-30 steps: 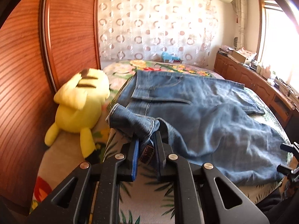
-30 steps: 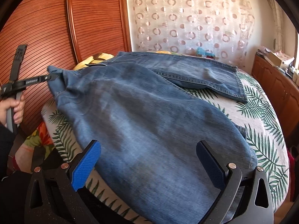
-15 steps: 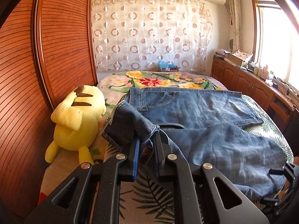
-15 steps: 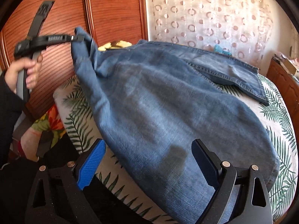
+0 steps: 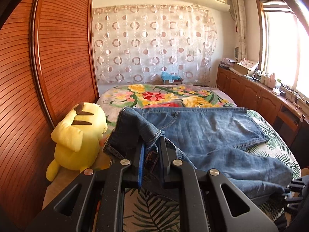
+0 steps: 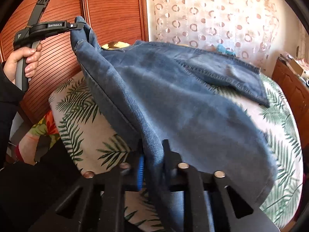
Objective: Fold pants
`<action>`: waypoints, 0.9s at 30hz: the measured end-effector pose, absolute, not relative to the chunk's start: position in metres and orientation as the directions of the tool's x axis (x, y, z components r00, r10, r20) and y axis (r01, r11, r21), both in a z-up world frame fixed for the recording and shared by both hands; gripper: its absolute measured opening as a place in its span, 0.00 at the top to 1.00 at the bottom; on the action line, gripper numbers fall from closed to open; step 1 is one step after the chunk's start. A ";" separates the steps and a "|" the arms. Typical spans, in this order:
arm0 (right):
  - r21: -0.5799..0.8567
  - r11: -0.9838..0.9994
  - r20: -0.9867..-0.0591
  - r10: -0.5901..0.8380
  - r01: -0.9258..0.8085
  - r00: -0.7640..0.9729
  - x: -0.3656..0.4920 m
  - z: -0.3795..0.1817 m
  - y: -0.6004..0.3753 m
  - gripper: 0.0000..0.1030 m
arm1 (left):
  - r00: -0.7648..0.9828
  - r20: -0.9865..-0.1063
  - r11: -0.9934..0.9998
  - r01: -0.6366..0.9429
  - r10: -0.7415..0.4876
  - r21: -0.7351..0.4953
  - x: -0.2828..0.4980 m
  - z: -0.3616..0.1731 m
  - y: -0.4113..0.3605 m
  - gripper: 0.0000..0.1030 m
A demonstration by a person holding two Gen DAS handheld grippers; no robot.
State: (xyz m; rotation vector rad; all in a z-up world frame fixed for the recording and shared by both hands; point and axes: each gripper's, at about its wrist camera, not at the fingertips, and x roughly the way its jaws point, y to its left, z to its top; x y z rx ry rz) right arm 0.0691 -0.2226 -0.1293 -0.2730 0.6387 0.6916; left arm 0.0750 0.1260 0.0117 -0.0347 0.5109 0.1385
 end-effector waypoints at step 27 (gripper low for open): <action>-0.196 0.752 -0.505 0.472 -0.629 0.722 0.189 -0.038 -0.213 0.94 | 0.872 -0.471 0.990 -0.139 0.137 0.031 0.179 0.032 0.133 0.87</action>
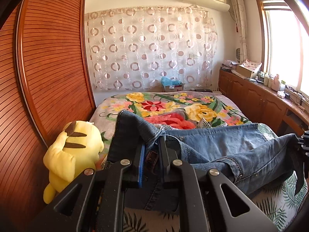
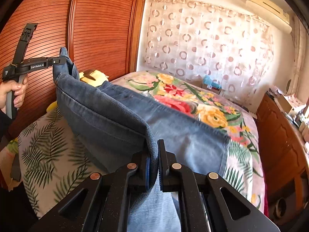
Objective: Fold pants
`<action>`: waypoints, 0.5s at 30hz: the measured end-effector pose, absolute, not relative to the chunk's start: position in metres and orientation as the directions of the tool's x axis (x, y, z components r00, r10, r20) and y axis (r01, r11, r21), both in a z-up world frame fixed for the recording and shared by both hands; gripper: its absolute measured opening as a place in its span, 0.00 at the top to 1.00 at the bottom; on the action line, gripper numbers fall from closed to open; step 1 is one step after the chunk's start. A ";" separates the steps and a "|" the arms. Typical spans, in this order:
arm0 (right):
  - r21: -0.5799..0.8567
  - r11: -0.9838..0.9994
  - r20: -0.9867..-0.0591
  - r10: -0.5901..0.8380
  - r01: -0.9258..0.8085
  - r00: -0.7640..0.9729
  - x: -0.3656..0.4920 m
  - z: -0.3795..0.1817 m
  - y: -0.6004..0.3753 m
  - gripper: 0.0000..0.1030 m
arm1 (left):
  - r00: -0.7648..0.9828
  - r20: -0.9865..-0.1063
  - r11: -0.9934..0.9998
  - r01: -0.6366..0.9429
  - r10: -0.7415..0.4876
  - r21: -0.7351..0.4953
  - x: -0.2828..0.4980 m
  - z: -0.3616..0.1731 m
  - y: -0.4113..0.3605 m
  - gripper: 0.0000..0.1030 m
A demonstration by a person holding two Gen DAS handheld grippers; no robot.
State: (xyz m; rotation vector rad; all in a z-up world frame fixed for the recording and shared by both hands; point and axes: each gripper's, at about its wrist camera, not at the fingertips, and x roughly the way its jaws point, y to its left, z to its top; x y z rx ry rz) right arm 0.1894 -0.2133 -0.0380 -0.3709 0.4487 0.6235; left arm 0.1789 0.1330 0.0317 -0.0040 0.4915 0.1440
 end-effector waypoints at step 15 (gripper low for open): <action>-0.206 0.745 -0.528 0.461 -0.634 0.713 0.264 -0.043 -0.186 0.94 | 0.852 -0.503 0.987 -0.157 0.145 0.019 0.239 0.012 0.145 0.87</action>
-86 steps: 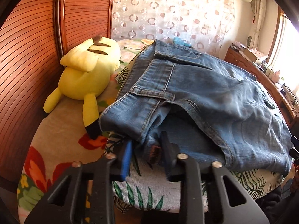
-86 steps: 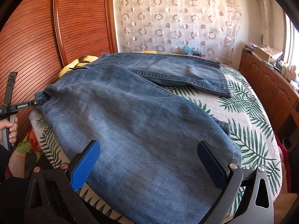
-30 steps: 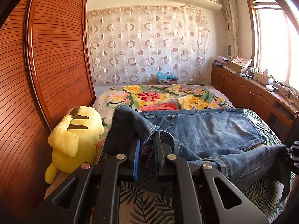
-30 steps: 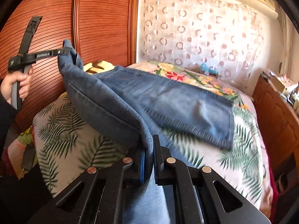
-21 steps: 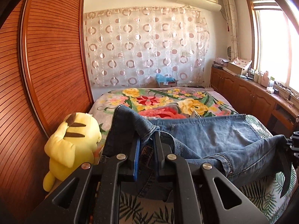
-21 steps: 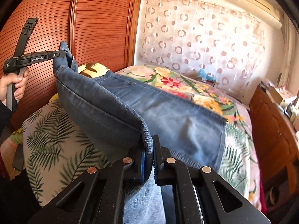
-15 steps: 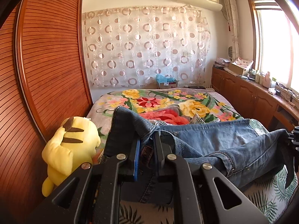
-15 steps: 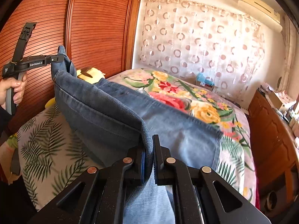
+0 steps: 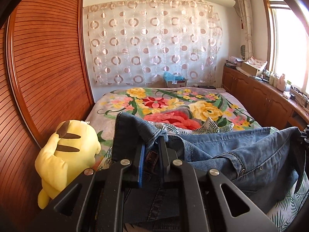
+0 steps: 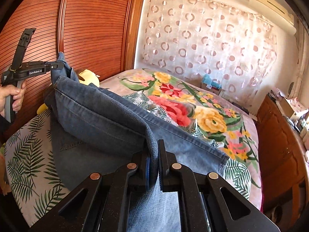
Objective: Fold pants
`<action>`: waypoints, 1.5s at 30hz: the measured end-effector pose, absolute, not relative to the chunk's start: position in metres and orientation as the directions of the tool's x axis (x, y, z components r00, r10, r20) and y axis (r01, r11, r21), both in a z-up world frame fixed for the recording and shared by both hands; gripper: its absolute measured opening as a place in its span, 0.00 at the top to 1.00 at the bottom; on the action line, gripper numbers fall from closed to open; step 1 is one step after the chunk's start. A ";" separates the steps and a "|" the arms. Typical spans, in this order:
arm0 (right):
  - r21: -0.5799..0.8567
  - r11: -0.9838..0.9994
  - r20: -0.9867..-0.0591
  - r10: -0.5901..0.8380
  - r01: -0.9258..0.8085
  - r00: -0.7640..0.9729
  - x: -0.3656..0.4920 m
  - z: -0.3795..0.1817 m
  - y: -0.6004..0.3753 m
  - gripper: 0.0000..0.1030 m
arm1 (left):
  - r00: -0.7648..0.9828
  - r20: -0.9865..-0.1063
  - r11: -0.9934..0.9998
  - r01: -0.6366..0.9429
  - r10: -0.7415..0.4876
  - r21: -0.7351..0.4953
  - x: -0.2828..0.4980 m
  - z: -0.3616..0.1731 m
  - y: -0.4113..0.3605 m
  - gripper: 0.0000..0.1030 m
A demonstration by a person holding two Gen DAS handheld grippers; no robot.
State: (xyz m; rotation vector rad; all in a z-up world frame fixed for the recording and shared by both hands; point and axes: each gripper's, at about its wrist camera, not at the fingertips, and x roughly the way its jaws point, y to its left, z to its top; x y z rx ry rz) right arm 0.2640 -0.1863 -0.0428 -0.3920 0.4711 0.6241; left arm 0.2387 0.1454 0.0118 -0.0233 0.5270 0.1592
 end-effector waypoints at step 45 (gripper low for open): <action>-0.097 0.781 -0.666 0.410 -0.617 0.623 0.322 -0.084 -0.166 0.49 | 0.759 -0.651 1.000 0.029 -0.026 -0.006 0.265 -0.071 0.095 0.24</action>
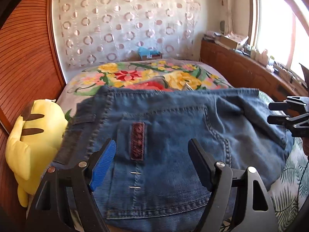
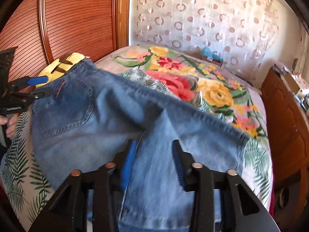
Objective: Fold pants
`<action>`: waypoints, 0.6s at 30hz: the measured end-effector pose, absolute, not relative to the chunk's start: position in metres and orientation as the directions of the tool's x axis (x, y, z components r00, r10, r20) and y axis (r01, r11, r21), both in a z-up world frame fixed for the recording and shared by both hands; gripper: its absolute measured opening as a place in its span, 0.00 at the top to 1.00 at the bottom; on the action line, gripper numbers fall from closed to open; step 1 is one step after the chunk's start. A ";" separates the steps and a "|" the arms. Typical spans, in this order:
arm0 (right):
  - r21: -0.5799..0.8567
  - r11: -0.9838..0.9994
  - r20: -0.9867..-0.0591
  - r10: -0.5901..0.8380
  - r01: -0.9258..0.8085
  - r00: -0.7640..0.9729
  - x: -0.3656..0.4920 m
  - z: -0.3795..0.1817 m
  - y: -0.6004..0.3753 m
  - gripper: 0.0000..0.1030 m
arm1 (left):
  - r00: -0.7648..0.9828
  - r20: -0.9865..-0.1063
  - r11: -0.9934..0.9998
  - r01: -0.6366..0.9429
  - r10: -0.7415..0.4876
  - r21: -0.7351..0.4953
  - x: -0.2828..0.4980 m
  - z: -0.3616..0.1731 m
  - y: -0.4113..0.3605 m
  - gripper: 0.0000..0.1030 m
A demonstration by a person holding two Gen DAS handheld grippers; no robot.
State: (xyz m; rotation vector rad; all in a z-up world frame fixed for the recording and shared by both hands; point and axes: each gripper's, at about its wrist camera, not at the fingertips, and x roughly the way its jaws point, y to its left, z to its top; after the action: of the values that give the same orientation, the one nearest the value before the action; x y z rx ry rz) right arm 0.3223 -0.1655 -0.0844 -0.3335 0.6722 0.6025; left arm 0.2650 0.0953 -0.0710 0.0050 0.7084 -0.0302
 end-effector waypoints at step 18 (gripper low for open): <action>-0.150 0.783 -0.755 0.303 -0.603 0.581 0.312 -0.109 -0.157 0.79 | 0.680 -0.733 0.998 0.053 -0.006 0.041 0.275 -0.098 0.081 0.24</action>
State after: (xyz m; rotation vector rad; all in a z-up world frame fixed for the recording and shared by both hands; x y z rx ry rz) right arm 0.3121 -0.1570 -0.1094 -0.4189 0.7864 0.5474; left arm 0.2752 0.0809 -0.0984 0.0606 0.8222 -0.0330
